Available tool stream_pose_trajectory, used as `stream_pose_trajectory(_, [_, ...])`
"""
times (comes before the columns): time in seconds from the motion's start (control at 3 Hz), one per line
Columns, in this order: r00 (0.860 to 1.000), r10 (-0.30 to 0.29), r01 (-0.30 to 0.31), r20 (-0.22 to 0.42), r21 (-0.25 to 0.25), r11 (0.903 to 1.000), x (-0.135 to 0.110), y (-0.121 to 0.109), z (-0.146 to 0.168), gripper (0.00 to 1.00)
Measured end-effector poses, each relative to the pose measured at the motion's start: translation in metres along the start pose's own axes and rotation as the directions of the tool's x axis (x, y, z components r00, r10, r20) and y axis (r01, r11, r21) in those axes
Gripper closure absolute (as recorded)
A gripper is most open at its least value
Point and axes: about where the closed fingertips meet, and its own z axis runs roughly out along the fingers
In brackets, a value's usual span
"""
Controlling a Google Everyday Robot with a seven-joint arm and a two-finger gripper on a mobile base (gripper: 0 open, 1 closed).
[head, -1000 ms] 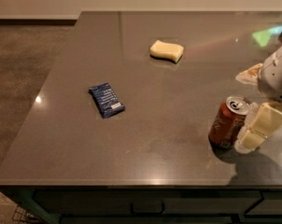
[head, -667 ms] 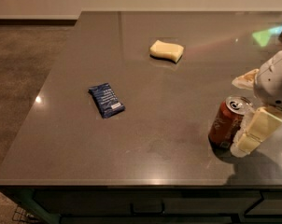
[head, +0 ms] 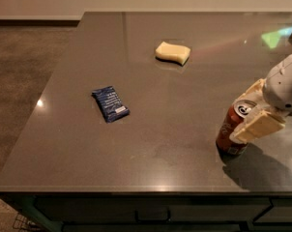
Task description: Pick coke can
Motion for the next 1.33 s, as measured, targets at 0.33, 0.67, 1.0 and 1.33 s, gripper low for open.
stream_pose_trajectory(0.33, [1.000, 0.008, -0.008, 0.008, 0.004, 1.0000, -0.002, -0.005, -0.004, 0.65])
stream_pose_trajectory(0.67, [1.000, -0.006, 0.005, 0.005, 0.015, 0.9999, -0.019, -0.013, -0.020, 0.88])
stream_pose_trajectory(1.0, [0.999, -0.021, 0.021, 0.024, 0.011, 0.9997, -0.043, -0.020, -0.041, 1.00])
stream_pose_trajectory(1.33, [0.999, -0.030, 0.029, 0.045, 0.009, 0.9995, -0.061, -0.026, -0.064, 1.00])
